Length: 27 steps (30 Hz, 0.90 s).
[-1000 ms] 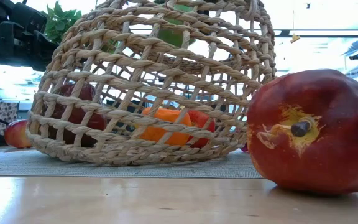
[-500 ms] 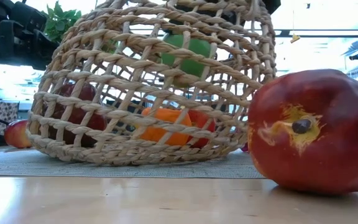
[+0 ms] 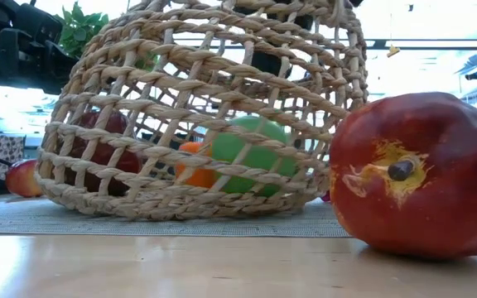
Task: Build produce basket
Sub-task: Put the dark red apple into the brown basket
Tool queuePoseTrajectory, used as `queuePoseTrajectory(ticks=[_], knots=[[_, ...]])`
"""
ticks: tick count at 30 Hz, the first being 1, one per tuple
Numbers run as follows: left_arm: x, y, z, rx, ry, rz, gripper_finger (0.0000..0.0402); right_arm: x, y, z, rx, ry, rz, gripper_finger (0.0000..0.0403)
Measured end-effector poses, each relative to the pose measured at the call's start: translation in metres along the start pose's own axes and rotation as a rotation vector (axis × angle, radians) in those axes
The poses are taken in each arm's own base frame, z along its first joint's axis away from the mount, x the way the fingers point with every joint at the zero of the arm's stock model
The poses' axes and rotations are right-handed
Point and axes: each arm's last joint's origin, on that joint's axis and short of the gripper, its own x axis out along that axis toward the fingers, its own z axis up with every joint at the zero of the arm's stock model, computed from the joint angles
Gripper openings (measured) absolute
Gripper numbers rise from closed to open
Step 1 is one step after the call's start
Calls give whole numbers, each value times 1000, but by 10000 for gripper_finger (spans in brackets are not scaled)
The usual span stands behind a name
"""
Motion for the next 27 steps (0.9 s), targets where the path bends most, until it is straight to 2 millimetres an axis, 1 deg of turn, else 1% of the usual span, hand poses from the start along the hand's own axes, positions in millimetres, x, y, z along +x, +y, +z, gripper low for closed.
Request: queuePoseTrajectory(ticks=[3,5,8,12,16,18,20,23,27], knots=[[0,0,0,0,0,0,160,-16,16,14,-58,-43,-34,386],[0,0,0,0,-1,0,160,-27,35,18,-111,-57,-33,380],[0,0,0,0,-3,0,160,-50,64,22,-182,-97,-95,371],[0,0,0,0,-1,0,160,-80,102,16,-251,-146,-145,363],[0,0,0,0,0,0,160,-99,137,0,-293,-195,-105,359],[0,0,0,0,0,0,160,-101,154,-10,-322,-214,-106,359],[0,0,0,0,0,0,160,-97,172,-20,-346,-235,-102,358],[0,0,0,0,0,0,160,-86,199,-38,-373,-255,-72,358],[0,0,0,0,0,0,160,-65,225,-63,-379,-248,-39,358]])
